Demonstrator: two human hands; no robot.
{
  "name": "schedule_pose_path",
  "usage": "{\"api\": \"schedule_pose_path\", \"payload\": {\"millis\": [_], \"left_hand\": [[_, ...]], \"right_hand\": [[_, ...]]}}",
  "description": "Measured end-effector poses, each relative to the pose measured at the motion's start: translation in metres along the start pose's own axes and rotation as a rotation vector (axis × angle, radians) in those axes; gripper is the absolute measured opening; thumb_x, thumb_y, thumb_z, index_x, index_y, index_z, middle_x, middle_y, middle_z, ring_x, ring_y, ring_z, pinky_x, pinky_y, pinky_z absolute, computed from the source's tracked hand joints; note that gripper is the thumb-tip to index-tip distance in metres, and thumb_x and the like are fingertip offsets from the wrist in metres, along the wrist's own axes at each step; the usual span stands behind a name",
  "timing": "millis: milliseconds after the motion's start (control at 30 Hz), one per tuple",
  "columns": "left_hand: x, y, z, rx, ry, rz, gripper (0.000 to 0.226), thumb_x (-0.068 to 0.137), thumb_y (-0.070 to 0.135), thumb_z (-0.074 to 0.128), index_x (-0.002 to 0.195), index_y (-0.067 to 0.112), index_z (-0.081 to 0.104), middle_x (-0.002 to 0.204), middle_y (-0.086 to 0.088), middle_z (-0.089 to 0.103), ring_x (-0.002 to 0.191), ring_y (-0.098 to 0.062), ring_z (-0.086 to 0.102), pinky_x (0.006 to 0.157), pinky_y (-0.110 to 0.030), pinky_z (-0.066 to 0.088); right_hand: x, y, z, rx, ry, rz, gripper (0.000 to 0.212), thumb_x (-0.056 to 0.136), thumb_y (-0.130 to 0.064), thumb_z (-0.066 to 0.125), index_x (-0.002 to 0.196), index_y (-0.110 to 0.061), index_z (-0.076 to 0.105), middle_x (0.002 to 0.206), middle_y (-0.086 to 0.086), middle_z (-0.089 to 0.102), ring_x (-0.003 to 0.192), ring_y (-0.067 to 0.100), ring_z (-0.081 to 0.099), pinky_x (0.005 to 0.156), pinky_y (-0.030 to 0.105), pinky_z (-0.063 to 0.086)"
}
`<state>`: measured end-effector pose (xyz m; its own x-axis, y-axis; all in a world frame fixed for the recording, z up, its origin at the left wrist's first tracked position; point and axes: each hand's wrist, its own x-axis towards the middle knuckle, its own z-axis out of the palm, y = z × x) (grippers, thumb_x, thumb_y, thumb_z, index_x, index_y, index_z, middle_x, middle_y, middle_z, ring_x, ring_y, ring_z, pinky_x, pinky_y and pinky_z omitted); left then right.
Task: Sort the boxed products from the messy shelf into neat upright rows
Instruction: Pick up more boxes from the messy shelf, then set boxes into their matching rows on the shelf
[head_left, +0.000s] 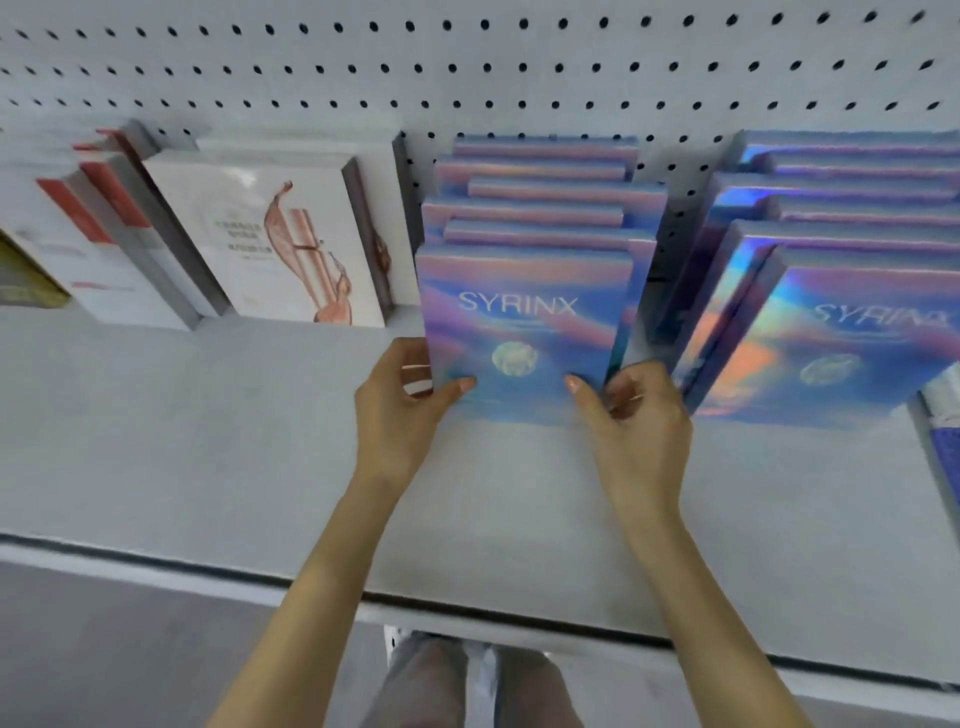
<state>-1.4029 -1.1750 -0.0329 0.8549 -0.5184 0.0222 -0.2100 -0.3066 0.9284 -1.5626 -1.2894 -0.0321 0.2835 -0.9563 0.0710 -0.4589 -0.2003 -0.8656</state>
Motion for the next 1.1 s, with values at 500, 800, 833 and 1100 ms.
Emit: {"api": "schedule_pose_path", "payload": {"millis": [500,800,833,1100], "left_hand": [[-0.072,-0.014,-0.064,-0.081,0.032,-0.005,0.027,0.085,0.025,0.07,0.108,0.029,0.055,0.096,0.014,0.068,0.085,0.006,0.064,0.069,-0.002,0.044],[-0.174,-0.084,-0.255,0.018,-0.009,-0.004,0.025,0.084,0.037,0.07,0.105,0.042,0.058,0.106,0.02,0.066,0.102,0.003,0.061,0.086,-0.006,0.043],[-0.19,-0.094,-0.277,0.004,0.012,-0.018,0.024,0.083,0.037,0.07,0.103,0.042,0.059,0.104,0.019,0.066,0.101,0.003,0.062,0.086,-0.008,0.044],[-0.281,-0.163,-0.419,-0.051,0.339,-0.189,0.026,0.085,0.023,0.07,0.1,0.043,0.061,0.1,0.023,0.068,0.1,0.001,0.063,0.093,-0.024,0.048]], "right_hand": [[-0.078,-0.013,0.004,0.107,-0.208,-0.014,0.013,0.087,-0.027,0.069,0.085,-0.035,0.059,0.082,-0.015,0.065,0.072,0.002,0.06,0.066,0.01,0.043],[-0.236,-0.107,0.081,0.361,-0.457,-0.129,0.022,0.089,-0.016,0.067,0.105,-0.032,0.065,0.102,-0.01,0.071,0.093,0.0,0.066,0.08,0.009,0.047],[-0.262,-0.112,0.095,0.383,-0.507,-0.128,0.023,0.089,-0.018,0.067,0.107,-0.032,0.065,0.105,-0.01,0.071,0.096,0.001,0.066,0.083,0.011,0.048],[-0.402,-0.145,0.19,0.303,-0.938,-0.177,0.033,0.088,-0.03,0.068,0.118,-0.04,0.06,0.121,-0.017,0.064,0.113,0.0,0.06,0.098,0.023,0.047]]}}
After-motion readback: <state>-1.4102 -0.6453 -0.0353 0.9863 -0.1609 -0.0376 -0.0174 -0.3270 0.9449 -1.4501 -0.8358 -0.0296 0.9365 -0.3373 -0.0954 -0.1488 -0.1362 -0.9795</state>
